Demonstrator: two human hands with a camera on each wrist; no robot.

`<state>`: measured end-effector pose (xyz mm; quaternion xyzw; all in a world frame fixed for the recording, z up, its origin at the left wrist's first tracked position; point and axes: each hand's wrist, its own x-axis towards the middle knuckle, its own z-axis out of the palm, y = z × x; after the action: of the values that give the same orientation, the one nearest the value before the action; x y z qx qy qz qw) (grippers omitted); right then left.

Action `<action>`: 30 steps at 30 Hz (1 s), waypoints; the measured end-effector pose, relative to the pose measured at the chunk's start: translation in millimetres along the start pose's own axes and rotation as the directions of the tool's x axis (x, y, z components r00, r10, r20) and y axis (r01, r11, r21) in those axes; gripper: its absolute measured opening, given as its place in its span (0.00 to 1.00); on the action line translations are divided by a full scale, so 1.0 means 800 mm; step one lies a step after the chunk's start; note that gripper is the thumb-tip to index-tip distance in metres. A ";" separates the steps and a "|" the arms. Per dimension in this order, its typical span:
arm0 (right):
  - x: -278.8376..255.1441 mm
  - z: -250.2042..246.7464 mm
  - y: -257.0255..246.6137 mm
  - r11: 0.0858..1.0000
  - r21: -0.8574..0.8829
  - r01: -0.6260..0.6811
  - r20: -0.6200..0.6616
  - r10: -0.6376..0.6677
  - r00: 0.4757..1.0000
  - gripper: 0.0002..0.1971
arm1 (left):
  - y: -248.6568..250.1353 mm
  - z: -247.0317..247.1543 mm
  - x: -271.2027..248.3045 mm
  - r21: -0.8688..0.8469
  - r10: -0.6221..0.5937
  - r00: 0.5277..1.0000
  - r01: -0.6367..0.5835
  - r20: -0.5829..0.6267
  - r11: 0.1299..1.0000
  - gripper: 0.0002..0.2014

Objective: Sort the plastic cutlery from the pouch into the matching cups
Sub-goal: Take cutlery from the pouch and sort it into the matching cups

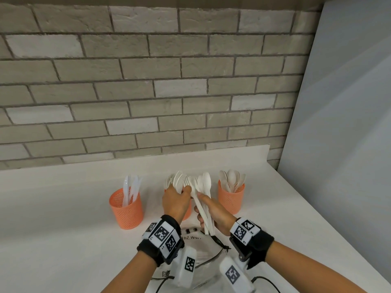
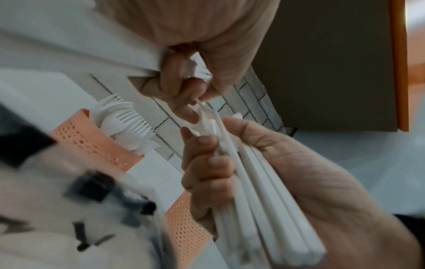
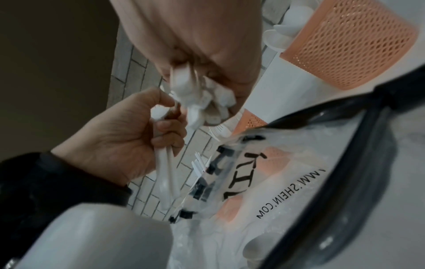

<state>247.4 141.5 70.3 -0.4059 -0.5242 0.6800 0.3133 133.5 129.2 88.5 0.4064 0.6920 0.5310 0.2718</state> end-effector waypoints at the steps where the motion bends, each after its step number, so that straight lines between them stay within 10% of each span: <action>1: 0.001 -0.001 0.000 1.000 0.010 -0.012 -0.018 0.012 1.000 0.15 | 0.000 0.001 0.000 -0.030 -0.022 1.000 0.022 0.002 0.999 0.07; 8: 0.000 0.000 0.001 1.000 -0.009 0.015 -0.068 -0.016 0.998 0.16 | 0.001 0.006 -0.007 -0.356 -0.199 0.947 0.282 0.251 0.891 0.10; 20: 0.003 -0.011 -0.001 0.999 0.027 0.037 -0.058 -0.036 0.998 0.11 | 0.002 -0.016 0.013 -0.515 -0.235 0.969 0.243 0.081 0.822 0.18; 30: 0.007 -0.009 -0.004 0.995 -0.011 0.096 -0.032 -0.096 0.995 0.09 | -0.001 0.000 0.001 -0.348 -0.043 0.967 0.131 0.250 0.928 0.12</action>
<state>251.5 150.3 71.1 -0.3927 -0.5413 0.6549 0.3519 132.7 130.1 87.6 0.3788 0.5624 0.5839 0.4463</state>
